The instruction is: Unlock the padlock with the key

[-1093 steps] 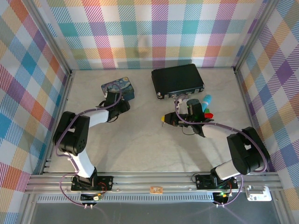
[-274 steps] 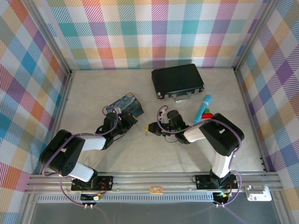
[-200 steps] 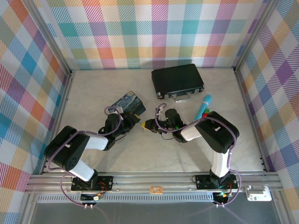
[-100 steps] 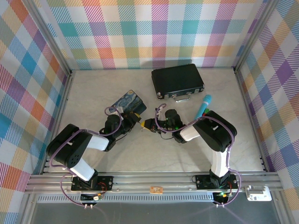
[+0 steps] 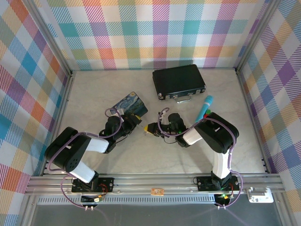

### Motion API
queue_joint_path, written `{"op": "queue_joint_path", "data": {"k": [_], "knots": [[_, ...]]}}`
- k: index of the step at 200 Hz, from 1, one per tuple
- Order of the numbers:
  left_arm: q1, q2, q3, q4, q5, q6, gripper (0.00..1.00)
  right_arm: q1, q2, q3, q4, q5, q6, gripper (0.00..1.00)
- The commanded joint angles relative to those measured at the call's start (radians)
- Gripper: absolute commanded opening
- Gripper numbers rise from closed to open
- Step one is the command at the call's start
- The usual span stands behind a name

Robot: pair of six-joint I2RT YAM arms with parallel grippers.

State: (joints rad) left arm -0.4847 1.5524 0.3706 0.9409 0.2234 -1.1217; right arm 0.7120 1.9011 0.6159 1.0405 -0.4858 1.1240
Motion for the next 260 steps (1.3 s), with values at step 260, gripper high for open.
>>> {"op": "queue_joint_path", "data": {"k": [260], "knots": [[-0.034, -0.095, 0.022, -0.052, -0.022, 0.036, 0.00, 0.003, 0.016, 0.047, 0.127, -0.023, 0.025, 0.00]]}}
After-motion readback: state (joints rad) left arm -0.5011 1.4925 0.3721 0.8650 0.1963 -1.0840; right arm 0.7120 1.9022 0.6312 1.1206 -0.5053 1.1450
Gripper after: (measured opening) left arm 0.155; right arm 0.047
